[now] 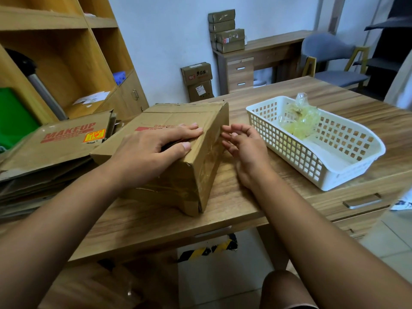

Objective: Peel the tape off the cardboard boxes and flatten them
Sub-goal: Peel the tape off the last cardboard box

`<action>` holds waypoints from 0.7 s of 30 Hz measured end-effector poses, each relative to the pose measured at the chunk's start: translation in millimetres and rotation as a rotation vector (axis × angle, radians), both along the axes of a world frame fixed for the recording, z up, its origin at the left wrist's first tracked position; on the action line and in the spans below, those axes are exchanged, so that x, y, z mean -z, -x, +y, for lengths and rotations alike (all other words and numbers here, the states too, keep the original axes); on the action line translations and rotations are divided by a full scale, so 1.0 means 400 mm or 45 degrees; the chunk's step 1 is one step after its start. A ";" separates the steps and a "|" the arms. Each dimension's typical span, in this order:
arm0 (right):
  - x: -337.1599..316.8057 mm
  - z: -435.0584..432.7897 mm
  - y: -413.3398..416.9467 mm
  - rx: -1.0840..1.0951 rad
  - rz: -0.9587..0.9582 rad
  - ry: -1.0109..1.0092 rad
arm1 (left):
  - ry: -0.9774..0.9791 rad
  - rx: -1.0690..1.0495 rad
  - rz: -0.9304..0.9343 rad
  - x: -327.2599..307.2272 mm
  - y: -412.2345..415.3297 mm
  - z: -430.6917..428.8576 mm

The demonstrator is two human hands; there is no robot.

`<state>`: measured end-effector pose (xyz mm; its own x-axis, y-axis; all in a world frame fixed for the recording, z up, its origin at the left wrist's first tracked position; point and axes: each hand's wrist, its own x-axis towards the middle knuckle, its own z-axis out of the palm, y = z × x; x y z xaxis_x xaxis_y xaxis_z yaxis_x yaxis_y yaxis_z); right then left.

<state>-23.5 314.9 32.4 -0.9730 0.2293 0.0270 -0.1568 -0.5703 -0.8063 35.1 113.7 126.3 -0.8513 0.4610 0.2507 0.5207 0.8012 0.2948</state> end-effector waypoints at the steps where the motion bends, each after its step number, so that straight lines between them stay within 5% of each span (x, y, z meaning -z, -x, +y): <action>1: 0.004 -0.001 0.002 -0.008 -0.007 0.007 | -0.010 0.004 0.002 -0.001 0.000 -0.001; 21: 0.018 0.012 -0.009 0.070 -0.047 -0.108 | 0.172 0.052 -0.266 -0.067 0.004 0.035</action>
<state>-19.9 319.6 25.1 -0.9597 0.2809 0.0130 -0.1553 -0.4909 -0.8572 33.4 127.8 153.1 -0.8583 0.5132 0.0053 0.4923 0.8204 0.2908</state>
